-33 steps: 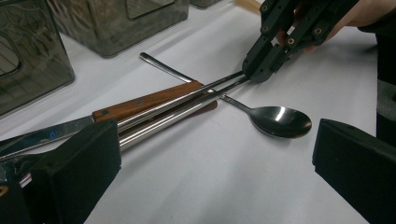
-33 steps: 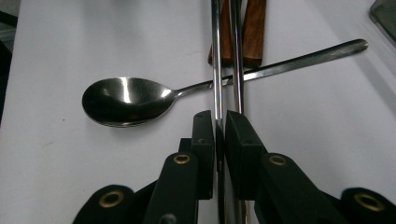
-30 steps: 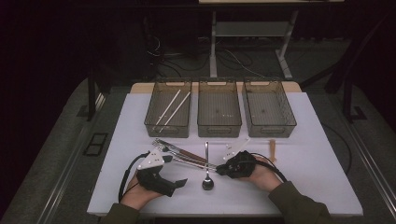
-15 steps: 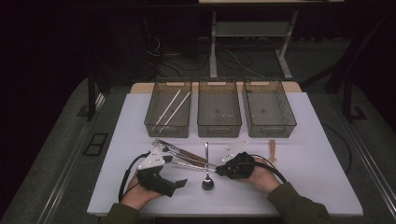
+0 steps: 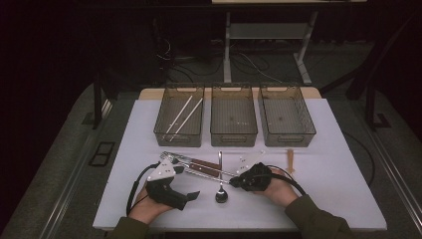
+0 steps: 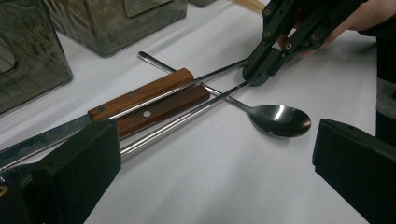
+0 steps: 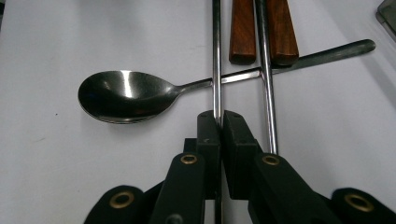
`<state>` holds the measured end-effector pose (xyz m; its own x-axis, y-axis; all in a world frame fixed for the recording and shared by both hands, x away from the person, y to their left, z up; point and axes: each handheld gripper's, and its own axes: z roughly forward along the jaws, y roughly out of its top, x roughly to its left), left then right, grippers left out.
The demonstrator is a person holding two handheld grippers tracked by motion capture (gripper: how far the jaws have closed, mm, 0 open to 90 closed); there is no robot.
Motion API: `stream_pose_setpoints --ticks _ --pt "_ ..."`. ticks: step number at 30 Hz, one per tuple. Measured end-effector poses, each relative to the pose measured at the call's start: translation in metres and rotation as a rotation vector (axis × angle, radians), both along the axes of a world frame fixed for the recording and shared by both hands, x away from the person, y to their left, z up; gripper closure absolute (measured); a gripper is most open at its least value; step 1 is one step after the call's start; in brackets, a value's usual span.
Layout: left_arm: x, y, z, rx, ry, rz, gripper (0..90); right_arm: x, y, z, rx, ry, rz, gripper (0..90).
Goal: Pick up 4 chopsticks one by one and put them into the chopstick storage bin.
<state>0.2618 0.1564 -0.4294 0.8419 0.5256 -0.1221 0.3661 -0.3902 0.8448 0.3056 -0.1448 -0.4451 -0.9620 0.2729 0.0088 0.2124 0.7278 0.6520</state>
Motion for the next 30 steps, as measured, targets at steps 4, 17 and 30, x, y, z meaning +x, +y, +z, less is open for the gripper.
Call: stream_pose_setpoints --ticks 4,17,30 --pt "0.000 0.000 0.000 0.000 -0.001 0.000 0.0 0.000 0.000 0.000 0.000 -0.005 0.006 86.0" --pt "0.000 0.001 0.000 0.000 -0.004 0.001 0.0 0.000 -0.005 0.008 0.037 0.013 0.002 86.0" --pt "0.000 0.001 0.000 0.000 -0.004 0.001 0.0 0.001 -0.014 0.024 0.088 0.012 -0.011 86.0"
